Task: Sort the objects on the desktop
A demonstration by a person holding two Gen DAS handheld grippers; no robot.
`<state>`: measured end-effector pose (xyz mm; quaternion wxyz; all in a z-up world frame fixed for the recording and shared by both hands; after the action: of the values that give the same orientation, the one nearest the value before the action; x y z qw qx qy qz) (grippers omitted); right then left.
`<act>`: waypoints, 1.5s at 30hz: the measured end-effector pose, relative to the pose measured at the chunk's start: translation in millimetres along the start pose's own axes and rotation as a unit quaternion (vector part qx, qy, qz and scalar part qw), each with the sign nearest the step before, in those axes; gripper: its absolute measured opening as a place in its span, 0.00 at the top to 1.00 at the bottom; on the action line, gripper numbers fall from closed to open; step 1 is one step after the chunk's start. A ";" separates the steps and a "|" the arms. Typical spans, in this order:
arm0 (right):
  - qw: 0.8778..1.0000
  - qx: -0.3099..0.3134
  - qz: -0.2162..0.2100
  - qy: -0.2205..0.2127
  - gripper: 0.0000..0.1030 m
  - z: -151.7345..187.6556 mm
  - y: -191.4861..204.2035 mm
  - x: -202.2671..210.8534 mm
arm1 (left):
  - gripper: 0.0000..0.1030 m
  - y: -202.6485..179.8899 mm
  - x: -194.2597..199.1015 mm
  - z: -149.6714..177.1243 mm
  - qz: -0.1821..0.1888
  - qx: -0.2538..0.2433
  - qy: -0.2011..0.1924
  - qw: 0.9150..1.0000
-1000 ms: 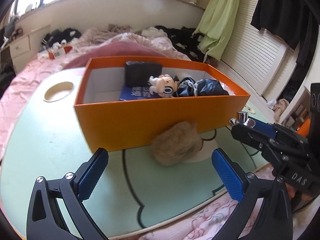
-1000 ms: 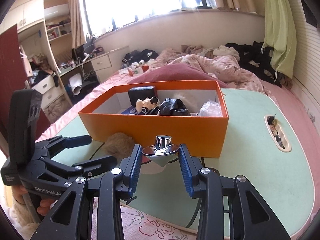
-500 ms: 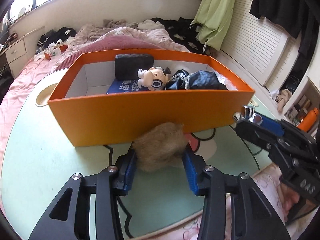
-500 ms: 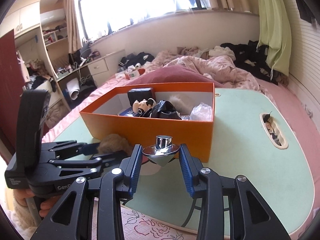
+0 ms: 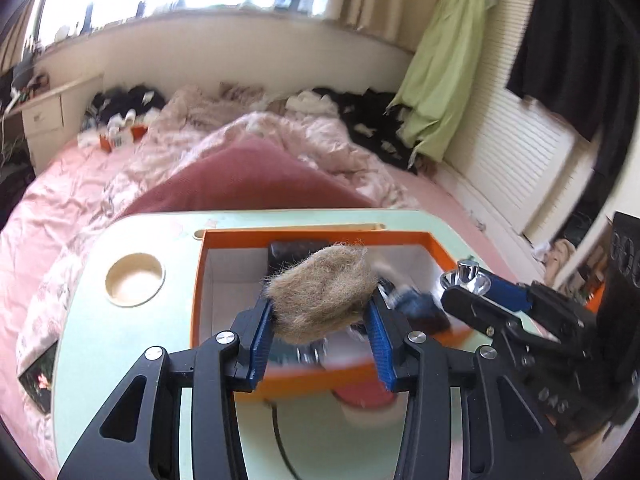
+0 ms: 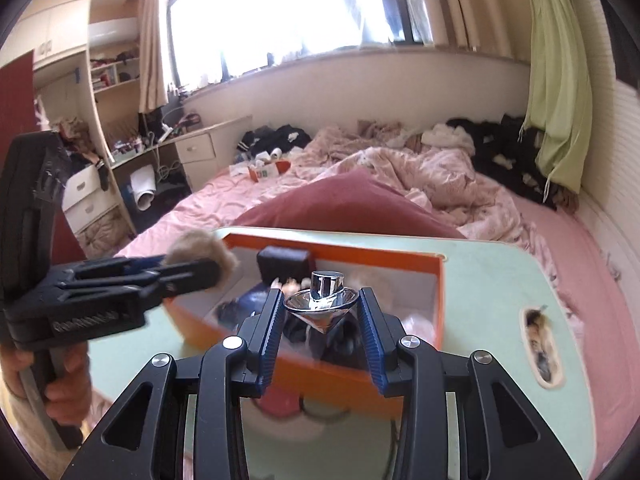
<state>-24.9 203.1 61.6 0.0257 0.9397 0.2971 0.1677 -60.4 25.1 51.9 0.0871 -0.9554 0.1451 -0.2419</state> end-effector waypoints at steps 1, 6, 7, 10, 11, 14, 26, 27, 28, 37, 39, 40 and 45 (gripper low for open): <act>1.000 -0.011 -0.003 0.008 0.65 -1.6 -2.7 -10.0 | 0.57 2.6 -8.6 -0.4 0.003 0.012 0.008 1.000; 0.998 -0.068 -0.005 0.008 0.37 -7.4 -22.1 -38.3 | 0.41 11.6 -26.0 5.2 0.011 0.051 0.021 0.998; 0.997 -0.083 -0.006 0.001 0.35 -9.1 -25.9 -36.7 | 0.34 14.8 -20.5 5.4 0.011 0.059 0.012 0.998; 0.993 -0.115 -0.017 -0.014 0.35 -10.3 -32.2 -21.6 | 0.26 17.7 -3.0 8.6 0.017 0.067 -0.010 0.998; 0.993 -0.115 -0.017 -0.017 0.35 -9.0 -32.3 -14.0 | 0.26 17.6 3.1 9.5 0.013 0.064 -0.015 0.998; 0.995 -0.092 -0.012 -0.023 0.35 -7.8 -26.7 2.1 | 0.25 13.4 19.0 15.8 0.002 0.042 -0.024 0.999; 0.995 0.052 0.027 0.076 0.33 55.4 2.8 23.8 | 0.21 -17.8 41.6 66.9 -0.062 -0.053 -0.017 0.997; 0.995 0.051 0.028 0.083 0.32 60.4 0.3 22.0 | 0.21 -17.4 38.4 70.0 -0.058 -0.047 -0.009 0.997; 0.994 0.047 0.031 0.093 0.32 65.1 -2.5 19.4 | 0.21 -16.8 33.3 74.9 -0.055 -0.046 0.003 0.997; 0.983 0.033 0.086 0.158 0.12 87.7 -24.6 -0.5 | 0.17 -7.8 10.4 104.9 -0.115 -0.056 0.043 0.991; 0.983 0.029 0.085 0.161 0.07 89.4 -28.3 -0.7 | 0.12 -3.9 9.8 105.0 -0.125 -0.054 0.039 0.990; 0.983 0.028 0.085 0.161 0.07 89.2 -29.6 -0.3 | 0.04 -0.2 9.3 105.3 -0.135 -0.050 0.039 0.989; 0.983 0.033 0.081 0.164 0.00 90.4 -28.7 -0.7 | 0.00 7.8 8.0 105.7 -0.140 -0.045 0.037 0.988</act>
<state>-11.3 230.9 -28.1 -0.0680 0.9208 0.2254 0.3111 -4.1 25.3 -38.2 0.0034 -0.9597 0.0237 -0.2799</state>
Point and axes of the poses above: each gripper's, at about its wrist camera, not at the fingertips, and x roughly against the way its jaws point, y to its left, z to its underside, the point moved 4 cm from there along -x, roughly the way its jaws point, and after that the axes turned 15 degrees about -y, right-handed, at the moved point
